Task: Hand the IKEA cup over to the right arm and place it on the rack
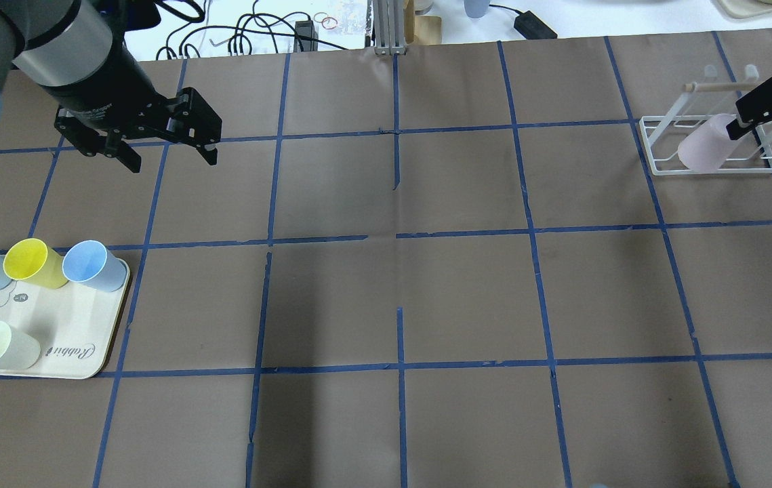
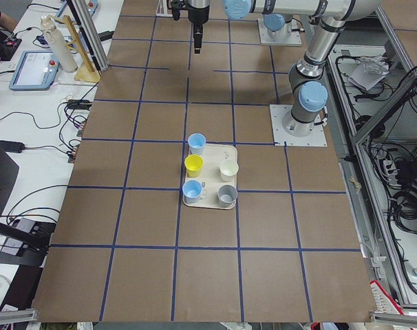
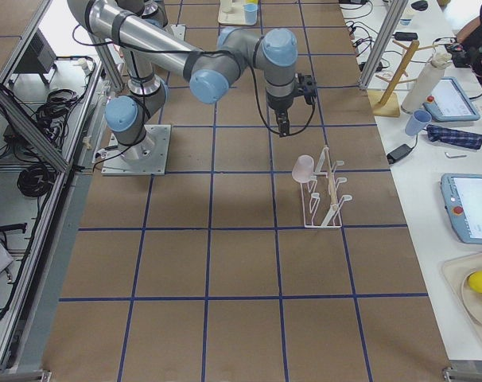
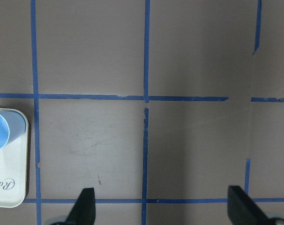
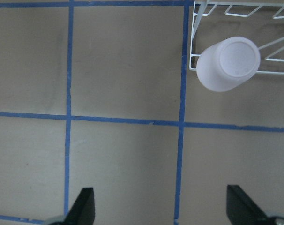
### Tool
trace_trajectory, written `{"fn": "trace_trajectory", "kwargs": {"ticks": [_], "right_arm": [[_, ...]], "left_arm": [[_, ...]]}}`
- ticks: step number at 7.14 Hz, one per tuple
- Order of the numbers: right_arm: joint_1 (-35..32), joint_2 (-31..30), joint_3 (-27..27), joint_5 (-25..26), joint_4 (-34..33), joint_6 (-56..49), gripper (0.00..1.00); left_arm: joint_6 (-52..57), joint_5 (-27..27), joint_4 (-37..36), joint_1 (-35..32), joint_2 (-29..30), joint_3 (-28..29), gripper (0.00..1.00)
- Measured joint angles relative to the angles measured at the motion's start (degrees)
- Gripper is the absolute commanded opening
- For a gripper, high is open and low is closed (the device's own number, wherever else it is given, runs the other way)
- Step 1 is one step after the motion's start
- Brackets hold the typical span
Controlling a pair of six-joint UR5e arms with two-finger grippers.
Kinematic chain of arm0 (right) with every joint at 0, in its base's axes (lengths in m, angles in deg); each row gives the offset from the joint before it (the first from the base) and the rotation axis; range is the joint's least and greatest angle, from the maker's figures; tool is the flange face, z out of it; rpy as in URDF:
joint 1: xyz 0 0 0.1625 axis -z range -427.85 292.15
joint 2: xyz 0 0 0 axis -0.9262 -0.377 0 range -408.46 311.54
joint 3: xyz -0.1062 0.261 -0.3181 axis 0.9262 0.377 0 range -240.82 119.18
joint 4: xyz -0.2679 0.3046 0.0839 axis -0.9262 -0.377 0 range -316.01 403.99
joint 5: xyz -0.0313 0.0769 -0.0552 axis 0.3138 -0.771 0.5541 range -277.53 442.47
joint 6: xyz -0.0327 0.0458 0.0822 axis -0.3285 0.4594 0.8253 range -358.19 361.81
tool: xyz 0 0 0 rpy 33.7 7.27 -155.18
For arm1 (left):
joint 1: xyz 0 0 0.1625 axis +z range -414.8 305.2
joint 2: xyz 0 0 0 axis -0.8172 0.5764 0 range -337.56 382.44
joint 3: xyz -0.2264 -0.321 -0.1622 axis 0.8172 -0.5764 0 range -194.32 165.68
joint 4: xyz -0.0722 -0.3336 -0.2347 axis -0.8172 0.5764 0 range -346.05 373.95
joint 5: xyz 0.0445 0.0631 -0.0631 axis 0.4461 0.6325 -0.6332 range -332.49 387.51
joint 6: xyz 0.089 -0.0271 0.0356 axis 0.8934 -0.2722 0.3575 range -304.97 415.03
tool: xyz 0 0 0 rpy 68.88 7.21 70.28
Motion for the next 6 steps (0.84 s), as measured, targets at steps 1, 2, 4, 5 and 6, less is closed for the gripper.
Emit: {"fn": "trace_trajectory", "kwargs": {"ticks": [1, 2, 4, 5, 6], "right_arm": [[-3.75, -2.17, -0.08, 1.34, 1.92, 6.88, 1.00], [-8.57, -3.61, -0.31, 2.94, 2.87, 14.24, 1.00], [-18.25, -6.72, -1.90, 4.68, 4.41, 28.41, 1.00], [-23.07, -7.71, -2.73, 6.30, 4.73, 34.94, 1.00], [-27.50, -8.17, -3.18, 8.07, 4.87, 39.72, 1.00]], "left_arm": [[0.04, 0.01, -0.11, 0.04, -0.01, 0.01, 1.00], [0.06, 0.01, -0.31, 0.09, -0.01, 0.01, 1.00], [0.07, 0.01, -0.49, 0.12, -0.09, -0.09, 1.00], [0.07, 0.01, -0.52, 0.13, -0.10, -0.10, 1.00], [0.07, 0.01, -0.53, 0.15, -0.11, -0.14, 1.00]]}}
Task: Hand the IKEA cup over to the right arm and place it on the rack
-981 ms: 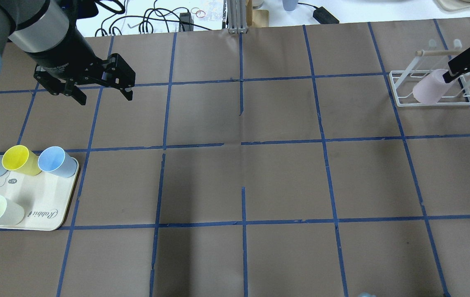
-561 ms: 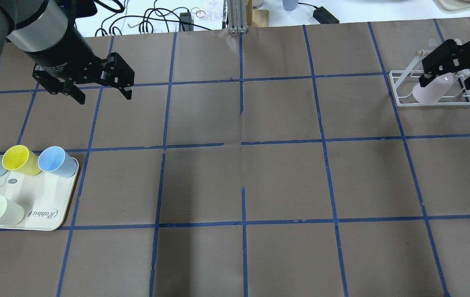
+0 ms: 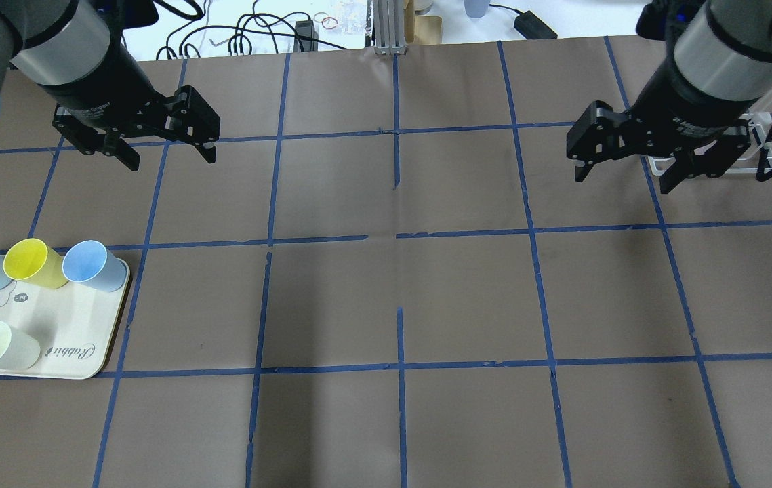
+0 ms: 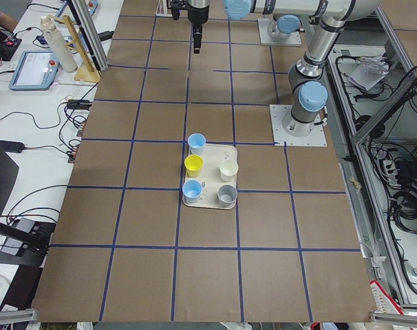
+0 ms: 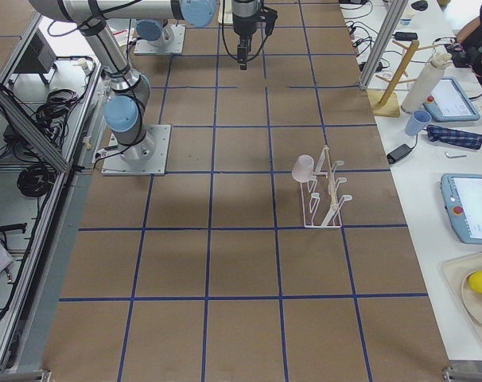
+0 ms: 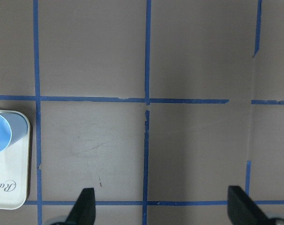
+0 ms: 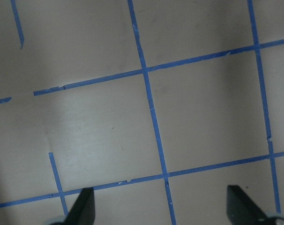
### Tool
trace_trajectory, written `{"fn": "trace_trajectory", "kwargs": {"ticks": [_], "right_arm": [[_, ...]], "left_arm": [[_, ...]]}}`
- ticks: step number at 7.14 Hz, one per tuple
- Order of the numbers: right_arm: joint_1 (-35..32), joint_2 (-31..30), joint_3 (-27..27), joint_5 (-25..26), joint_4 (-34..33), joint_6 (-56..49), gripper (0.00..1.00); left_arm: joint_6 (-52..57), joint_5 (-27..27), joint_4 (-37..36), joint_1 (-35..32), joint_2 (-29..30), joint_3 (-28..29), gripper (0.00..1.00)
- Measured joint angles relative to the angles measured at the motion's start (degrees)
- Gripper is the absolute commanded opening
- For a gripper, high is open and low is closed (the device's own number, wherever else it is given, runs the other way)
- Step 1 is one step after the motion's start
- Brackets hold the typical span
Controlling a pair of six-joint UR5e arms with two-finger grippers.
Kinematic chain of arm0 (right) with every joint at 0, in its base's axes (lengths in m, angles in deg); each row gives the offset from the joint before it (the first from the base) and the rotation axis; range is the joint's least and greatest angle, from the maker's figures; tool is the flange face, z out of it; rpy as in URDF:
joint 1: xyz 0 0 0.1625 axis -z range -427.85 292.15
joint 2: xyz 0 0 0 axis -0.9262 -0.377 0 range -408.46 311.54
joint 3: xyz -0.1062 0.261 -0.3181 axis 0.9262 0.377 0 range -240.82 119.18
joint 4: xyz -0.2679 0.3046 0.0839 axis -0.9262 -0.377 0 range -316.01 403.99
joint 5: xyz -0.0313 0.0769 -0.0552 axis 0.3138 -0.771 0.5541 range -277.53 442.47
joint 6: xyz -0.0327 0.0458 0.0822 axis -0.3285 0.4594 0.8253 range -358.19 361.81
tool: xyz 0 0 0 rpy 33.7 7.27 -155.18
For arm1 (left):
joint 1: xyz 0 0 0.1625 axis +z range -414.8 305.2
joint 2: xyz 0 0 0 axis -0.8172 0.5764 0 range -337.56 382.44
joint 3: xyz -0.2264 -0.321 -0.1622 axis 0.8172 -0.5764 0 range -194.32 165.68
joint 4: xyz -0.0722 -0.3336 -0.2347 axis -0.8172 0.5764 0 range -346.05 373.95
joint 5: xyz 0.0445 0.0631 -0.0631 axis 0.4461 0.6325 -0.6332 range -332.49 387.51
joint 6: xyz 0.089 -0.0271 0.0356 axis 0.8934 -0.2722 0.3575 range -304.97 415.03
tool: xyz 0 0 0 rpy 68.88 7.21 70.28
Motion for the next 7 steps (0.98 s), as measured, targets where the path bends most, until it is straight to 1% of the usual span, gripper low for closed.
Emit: {"fn": "trace_trajectory", "kwargs": {"ticks": [1, 3, 5, 7], "right_arm": [[-3.22, -0.47, -0.34, 0.87, 0.14, 2.51, 1.00], [-4.99, -2.38, -0.87, 1.33, 1.61, 3.33, 1.00], [-3.72, -3.62, -1.20, 1.50, 2.92, 2.98, 1.00], [-0.94, -4.18, -2.92, 1.43, 3.41, 0.67, 1.00]], "left_arm": [[0.00, 0.00, -0.03, 0.03, -0.07, -0.13, 1.00], [0.00, 0.00, -0.13, 0.01, -0.29, -0.44, 1.00], [0.00, 0.00, -0.24, -0.02, -0.45, -0.72, 1.00], [0.00, 0.00, -0.27, -0.03, -0.34, -0.62, 1.00]]}}
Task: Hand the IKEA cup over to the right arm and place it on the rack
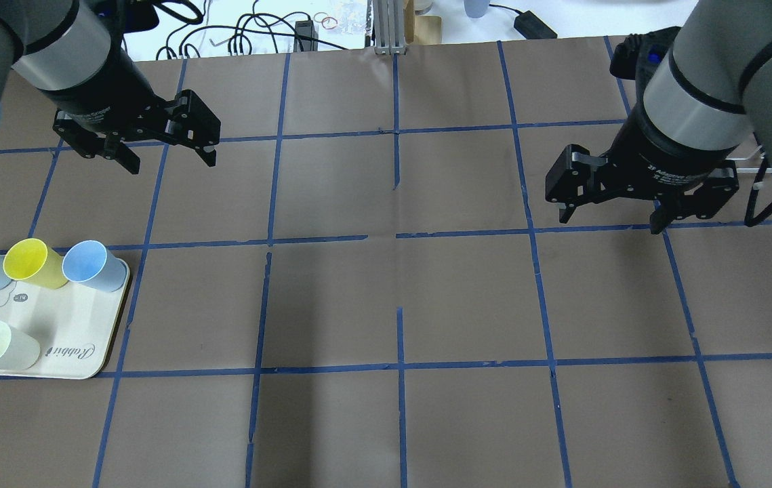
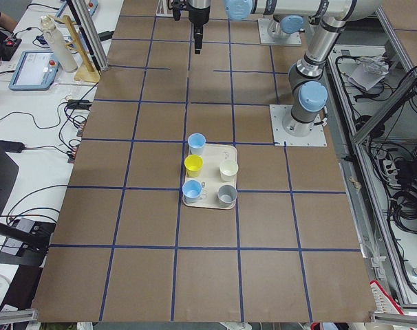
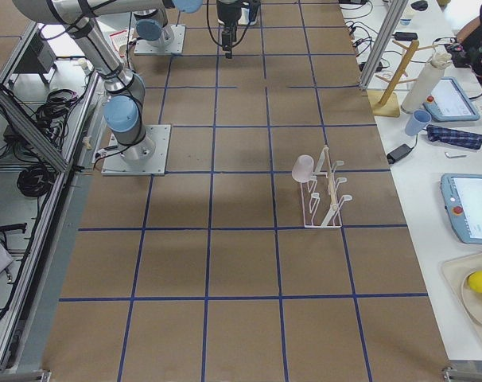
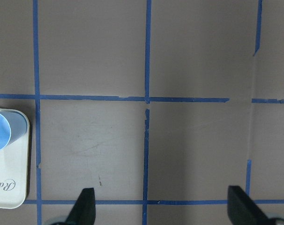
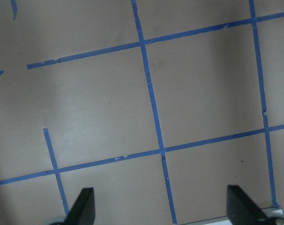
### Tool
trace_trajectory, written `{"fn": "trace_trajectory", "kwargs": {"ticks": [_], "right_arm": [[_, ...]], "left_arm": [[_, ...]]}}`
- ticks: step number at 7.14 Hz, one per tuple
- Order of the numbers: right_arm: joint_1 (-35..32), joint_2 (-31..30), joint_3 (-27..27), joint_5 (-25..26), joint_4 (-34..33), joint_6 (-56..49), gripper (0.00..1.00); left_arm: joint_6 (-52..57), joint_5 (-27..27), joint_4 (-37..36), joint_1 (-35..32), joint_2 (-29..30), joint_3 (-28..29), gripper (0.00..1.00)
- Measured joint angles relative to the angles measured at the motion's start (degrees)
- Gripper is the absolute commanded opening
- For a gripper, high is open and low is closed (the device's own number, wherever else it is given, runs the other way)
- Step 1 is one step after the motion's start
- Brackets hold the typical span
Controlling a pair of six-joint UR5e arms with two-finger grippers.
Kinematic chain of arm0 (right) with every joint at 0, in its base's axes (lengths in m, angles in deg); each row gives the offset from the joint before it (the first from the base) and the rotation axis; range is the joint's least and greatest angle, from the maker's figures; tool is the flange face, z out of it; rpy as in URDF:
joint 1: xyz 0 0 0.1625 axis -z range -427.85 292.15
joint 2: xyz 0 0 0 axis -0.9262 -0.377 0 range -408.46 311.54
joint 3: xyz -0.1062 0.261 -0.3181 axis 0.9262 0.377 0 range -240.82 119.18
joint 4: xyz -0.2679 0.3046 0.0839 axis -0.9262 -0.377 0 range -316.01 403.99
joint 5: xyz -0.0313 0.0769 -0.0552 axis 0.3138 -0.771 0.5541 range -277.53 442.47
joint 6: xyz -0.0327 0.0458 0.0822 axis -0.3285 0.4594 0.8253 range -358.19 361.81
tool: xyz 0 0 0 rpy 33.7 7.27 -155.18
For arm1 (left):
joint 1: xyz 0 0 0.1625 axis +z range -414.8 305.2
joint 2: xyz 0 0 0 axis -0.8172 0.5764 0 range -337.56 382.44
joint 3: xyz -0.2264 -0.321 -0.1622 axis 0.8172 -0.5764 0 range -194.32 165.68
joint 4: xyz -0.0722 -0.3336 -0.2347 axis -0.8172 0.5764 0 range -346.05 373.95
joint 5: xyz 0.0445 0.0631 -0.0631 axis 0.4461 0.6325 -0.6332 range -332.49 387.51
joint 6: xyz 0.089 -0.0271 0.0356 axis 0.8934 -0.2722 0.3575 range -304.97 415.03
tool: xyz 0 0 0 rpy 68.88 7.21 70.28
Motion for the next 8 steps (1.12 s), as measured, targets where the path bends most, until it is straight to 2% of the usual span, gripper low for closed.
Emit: {"fn": "trace_trajectory", "kwargs": {"ticks": [2, 8], "right_arm": [[0.63, -1.46, -1.88, -0.04, -0.01, -0.83, 1.00], [2.34, -2.02, -2.26, -0.74, -0.11, -1.37, 1.00]], "left_arm": [[0.00, 0.00, -0.03, 0.00, 0.13, 0.10, 1.00], [0.54, -0.08, 0.20, -0.36, -0.48, -0.42, 1.00]]}}
